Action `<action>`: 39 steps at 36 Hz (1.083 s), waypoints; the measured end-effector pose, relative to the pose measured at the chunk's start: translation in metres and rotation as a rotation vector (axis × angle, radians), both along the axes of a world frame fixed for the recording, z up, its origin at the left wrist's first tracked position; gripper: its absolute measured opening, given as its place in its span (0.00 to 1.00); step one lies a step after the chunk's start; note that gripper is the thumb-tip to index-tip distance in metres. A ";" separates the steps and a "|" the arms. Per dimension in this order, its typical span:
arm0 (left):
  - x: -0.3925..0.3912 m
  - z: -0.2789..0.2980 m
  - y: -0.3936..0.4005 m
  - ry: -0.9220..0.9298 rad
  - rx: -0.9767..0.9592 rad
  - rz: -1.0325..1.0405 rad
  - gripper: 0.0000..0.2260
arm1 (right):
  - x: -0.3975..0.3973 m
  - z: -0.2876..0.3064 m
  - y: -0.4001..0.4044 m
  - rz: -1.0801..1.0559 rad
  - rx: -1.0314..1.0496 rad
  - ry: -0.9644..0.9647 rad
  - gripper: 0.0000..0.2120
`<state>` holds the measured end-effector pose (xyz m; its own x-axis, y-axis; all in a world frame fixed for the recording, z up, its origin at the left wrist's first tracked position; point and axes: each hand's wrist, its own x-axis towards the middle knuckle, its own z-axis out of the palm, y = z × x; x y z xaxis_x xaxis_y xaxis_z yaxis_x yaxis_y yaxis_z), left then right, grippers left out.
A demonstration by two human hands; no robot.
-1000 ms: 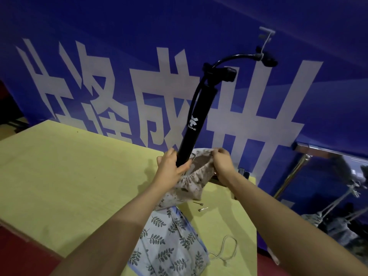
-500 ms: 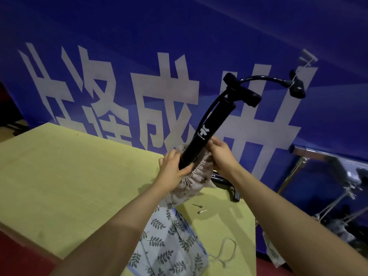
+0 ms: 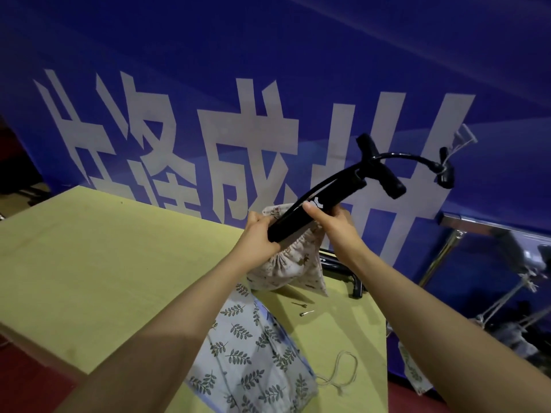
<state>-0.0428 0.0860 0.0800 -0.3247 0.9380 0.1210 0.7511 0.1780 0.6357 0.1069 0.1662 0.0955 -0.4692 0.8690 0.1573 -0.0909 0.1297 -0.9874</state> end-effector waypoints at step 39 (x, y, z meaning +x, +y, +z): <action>-0.014 0.016 -0.022 -0.049 0.283 0.076 0.17 | -0.022 -0.047 -0.025 0.253 0.094 -0.396 0.13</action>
